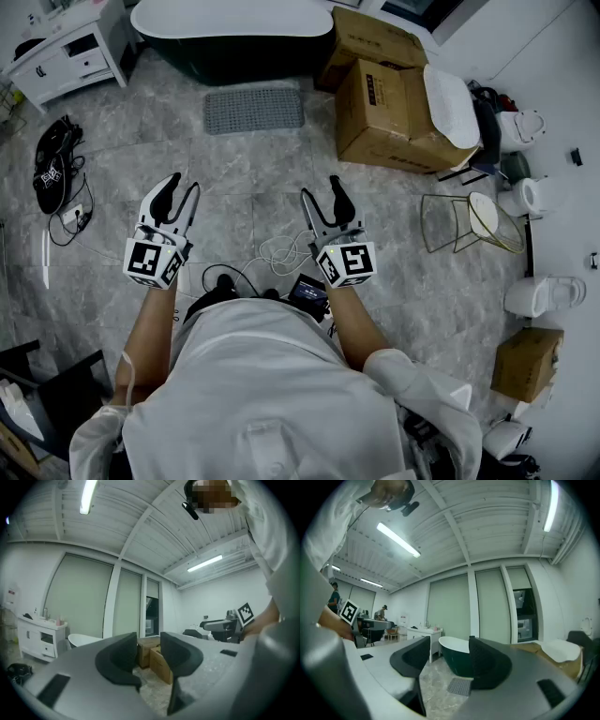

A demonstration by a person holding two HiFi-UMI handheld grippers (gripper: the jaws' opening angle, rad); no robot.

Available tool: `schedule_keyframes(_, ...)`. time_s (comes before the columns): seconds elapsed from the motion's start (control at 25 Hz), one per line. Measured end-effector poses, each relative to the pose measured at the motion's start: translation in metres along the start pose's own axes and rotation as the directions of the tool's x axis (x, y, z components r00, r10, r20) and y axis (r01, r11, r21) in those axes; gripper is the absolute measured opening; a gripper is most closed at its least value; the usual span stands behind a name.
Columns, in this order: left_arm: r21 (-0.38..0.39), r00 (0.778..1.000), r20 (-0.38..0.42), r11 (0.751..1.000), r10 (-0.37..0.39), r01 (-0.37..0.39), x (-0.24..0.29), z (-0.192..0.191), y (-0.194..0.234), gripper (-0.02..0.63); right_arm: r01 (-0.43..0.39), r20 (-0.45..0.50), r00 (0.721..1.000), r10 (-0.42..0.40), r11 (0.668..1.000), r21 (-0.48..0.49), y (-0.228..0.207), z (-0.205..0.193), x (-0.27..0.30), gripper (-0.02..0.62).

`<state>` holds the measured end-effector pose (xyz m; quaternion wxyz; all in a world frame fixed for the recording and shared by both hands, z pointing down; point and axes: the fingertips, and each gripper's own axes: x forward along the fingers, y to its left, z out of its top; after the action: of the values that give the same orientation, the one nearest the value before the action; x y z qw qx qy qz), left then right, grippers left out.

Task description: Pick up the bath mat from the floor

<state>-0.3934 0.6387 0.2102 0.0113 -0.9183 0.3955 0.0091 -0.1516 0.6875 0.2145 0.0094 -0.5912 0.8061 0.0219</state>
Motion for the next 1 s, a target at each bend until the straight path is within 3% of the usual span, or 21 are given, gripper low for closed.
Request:
schedule_keyframes(0.16,-0.012,1.0,-0.003,1.0,0.003,-0.003,0.0,0.005,-0.03,0.152,-0.021,0.029,0.999,0.022,0.999,-0.05,-0.008,0.015,-0.028,0.276)
schedule_keyframes(0.52,-0.05,1.0,-0.024,0.999,0.014,-0.015,-0.002,-0.005,-0.075,0.152,-0.027,0.013,1.0,0.027,1.0,0.014,-0.042,-0.007,-0.085,0.278)
schedule_keyframes(1.0,-0.043,1.0,-0.023,0.999,0.002,-0.003,0.004,-0.004,-0.119,0.152,-0.002,0.023,1.0,0.001,0.998,0.06,-0.074,-0.019,-0.11,0.278)
